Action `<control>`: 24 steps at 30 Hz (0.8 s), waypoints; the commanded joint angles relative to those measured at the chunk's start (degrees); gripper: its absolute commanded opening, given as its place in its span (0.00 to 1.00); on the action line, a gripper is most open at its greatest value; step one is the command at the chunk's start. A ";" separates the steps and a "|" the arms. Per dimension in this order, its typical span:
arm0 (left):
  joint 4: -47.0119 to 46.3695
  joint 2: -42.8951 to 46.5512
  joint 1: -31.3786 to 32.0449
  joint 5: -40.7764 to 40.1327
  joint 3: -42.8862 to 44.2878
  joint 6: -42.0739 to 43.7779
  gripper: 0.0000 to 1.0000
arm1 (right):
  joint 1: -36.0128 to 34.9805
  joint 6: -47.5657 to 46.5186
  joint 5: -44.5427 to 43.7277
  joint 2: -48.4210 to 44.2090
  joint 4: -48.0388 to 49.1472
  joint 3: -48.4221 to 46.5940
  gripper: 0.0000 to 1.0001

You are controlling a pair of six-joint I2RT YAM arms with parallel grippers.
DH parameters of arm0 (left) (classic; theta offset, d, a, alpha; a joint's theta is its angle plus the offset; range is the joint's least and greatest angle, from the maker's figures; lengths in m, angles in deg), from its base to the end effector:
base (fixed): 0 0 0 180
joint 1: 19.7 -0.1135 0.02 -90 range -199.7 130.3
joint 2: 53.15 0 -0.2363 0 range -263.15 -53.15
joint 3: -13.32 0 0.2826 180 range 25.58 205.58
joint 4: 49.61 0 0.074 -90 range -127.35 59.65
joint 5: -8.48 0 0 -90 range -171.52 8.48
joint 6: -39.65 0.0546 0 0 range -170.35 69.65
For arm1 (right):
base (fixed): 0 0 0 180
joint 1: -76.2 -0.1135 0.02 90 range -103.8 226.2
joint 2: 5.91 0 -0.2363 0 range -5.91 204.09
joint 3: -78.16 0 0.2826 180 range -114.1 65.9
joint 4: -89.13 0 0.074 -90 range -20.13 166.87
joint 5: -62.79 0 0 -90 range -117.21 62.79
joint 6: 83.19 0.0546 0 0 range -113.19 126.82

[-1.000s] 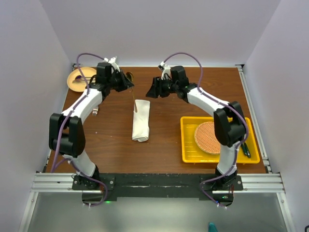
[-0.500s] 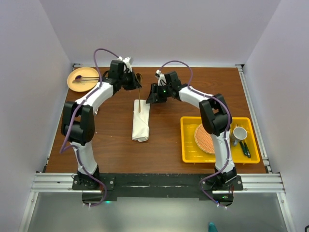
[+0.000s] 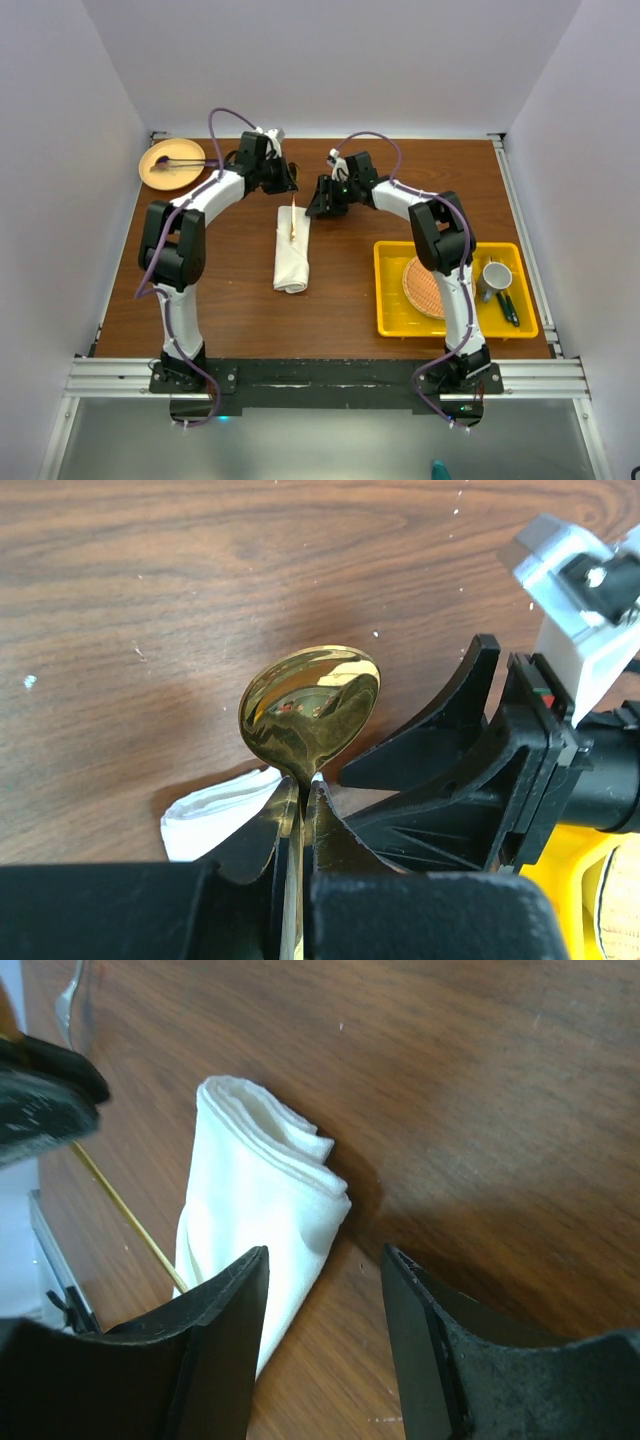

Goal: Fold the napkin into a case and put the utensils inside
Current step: Insert the spoon into the folded napkin.

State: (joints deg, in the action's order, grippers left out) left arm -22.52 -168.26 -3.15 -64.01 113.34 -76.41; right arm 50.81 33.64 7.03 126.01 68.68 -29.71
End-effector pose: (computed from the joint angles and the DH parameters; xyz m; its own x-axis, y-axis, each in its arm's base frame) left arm 0.4617 -0.1543 0.1692 -0.7914 -0.2019 -0.5769 0.1533 0.8482 -0.5070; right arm 0.4574 0.2511 0.0907 -0.8887 -0.0088 -0.4585 -0.3540 0.6485 0.6738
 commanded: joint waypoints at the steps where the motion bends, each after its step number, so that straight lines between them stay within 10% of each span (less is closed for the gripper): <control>1: 0.02 -0.82 0.93 -0.29 2.67 -1.18 0.00 | -0.01 3.05 2.23 2.02 2.38 -1.86 0.52; 19: 5.03 1.73 3.04 0.50 -3.91 -3.55 0.00 | 0.51 8.41 0.74 3.87 5.11 -0.89 0.01; 24: 5.21 2.78 3.48 0.41 -6.20 -4.87 0.00 | 0.43 8.85 -0.49 3.70 5.55 -0.19 0.00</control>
State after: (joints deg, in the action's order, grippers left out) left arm -17.73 -169.81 -0.37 -63.98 108.51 -79.47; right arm 51.14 41.67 9.32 129.59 73.07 -30.08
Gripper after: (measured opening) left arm 0.051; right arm 0.010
